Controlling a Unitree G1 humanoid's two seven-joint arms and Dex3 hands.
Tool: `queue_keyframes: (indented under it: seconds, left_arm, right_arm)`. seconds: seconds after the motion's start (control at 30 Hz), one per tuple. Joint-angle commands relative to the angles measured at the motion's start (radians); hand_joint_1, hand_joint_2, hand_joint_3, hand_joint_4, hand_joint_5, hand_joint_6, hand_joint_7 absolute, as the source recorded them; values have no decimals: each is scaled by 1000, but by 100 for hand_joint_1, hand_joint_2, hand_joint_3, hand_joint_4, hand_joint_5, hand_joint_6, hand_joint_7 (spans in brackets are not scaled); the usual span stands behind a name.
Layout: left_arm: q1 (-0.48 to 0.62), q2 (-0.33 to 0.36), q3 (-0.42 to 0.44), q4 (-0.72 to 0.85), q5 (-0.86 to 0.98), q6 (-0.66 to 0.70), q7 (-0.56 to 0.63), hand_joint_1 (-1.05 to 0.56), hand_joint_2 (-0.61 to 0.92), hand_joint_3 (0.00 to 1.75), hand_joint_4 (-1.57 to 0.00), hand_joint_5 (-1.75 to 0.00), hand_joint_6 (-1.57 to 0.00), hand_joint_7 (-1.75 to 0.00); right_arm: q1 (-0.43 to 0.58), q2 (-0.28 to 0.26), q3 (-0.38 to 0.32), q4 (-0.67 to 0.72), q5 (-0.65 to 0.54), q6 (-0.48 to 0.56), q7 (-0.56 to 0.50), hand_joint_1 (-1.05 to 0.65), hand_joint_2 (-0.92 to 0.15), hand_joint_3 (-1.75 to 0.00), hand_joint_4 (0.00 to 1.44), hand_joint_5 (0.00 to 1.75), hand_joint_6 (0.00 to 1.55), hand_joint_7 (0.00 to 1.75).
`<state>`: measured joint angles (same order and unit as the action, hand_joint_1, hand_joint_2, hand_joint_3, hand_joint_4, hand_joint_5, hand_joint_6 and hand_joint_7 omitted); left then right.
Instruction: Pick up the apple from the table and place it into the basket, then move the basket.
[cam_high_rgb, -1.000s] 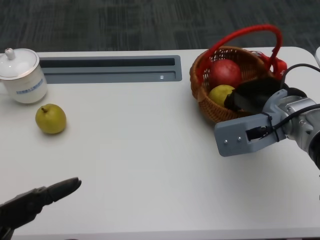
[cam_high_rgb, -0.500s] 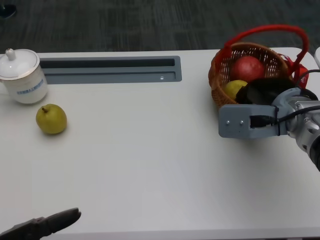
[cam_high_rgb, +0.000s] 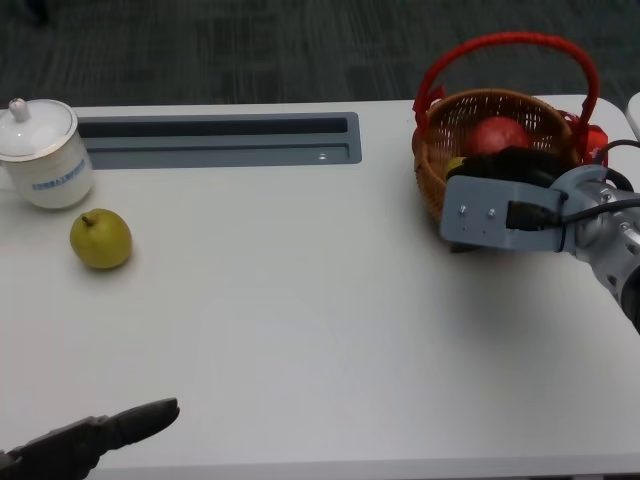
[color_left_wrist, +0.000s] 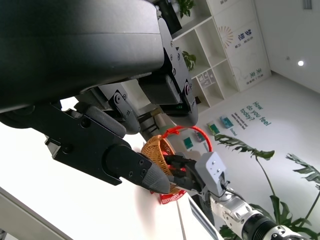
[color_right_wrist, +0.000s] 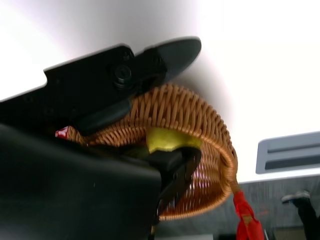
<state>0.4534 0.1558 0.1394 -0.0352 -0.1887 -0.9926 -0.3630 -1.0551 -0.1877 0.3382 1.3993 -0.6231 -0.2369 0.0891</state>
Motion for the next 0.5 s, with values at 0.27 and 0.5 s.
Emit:
queue_keyframes:
  seconds: [0.27, 0.5]
  left_arm:
    - [-109, 31, -8, 66, -16, 11, 1, -46, 75, 0, -94, -1, -87, -1]
    - [-168, 57, -22, 119, -44, 2, -19, -46, 76, 0, -94, 0, -86, 0]
  right_arm:
    - [-22, -86, -59, -44, 68, -187, -32, -79, -87, -1, 40, 3, 36, 2]
    - [34, -115, -129, -68, 167, -347, 28, -71, -85, 0, 49, 3, 40, 2]
